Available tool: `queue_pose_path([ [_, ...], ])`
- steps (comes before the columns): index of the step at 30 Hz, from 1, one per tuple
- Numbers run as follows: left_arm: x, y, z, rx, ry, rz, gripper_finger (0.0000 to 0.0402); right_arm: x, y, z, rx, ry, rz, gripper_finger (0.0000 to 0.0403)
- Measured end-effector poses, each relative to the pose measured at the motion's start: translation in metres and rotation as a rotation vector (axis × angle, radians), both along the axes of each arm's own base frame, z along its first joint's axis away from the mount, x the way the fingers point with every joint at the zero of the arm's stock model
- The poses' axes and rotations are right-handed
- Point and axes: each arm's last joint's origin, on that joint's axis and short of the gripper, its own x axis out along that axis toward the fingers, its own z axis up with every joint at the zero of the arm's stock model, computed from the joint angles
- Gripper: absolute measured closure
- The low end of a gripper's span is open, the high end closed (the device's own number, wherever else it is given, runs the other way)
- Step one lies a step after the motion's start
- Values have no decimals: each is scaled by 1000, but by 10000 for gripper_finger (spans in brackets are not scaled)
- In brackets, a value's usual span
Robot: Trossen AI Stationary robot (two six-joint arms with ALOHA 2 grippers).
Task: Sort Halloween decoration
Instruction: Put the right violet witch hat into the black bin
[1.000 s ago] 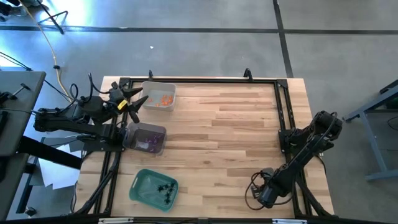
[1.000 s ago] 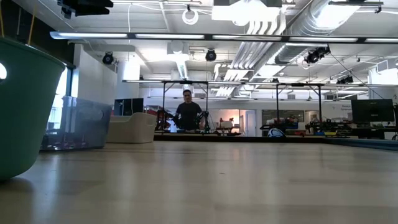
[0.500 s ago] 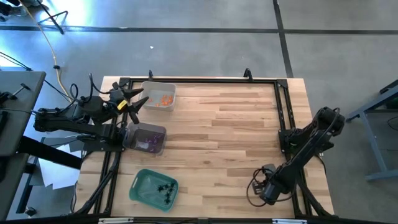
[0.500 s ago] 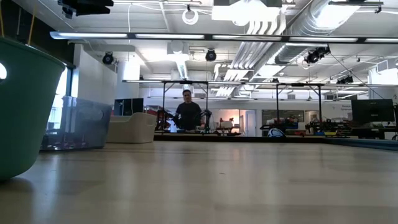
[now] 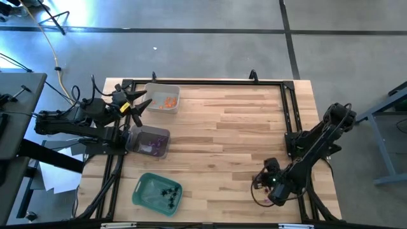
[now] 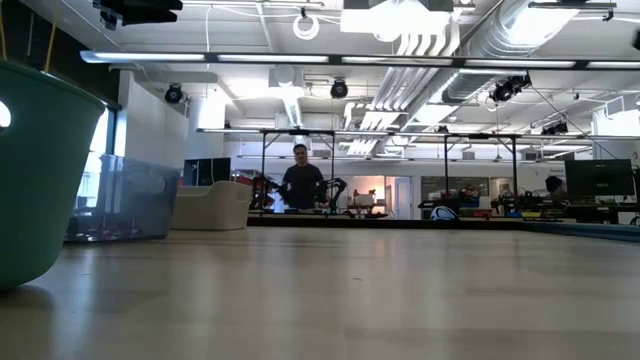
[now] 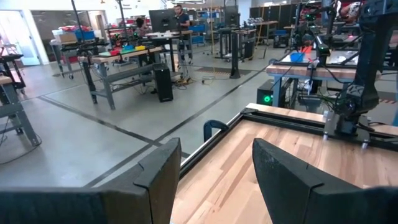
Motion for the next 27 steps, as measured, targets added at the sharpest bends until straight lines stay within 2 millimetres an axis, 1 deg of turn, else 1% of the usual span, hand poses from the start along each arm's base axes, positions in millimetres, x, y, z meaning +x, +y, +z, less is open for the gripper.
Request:
queue_pose_path([
  [2,0,0,0,0,0,0,216,7,-5,3,-87,-110,-12,403],
  [5,0,0,0,0,0,0,216,25,-14,6,-188,-238,-16,403],
  [9,0,0,0,0,0,-6,216,61,-31,15,-287,-345,70,403],
  [14,0,0,0,0,0,-6,216,110,-66,34,-433,-490,205,403],
  [17,0,0,0,0,0,-6,216,133,-91,45,-487,-580,291,403],
  [19,0,0,0,0,0,-6,216,146,-108,49,-526,-633,329,403],
  [21,0,0,0,0,0,-5,216,160,-124,47,-551,-678,369,403],
  [24,0,0,0,2,1,-5,216,179,-147,37,-568,-744,411,403],
  [27,0,0,0,13,8,-5,216,201,-167,28,-585,-774,448,403],
])
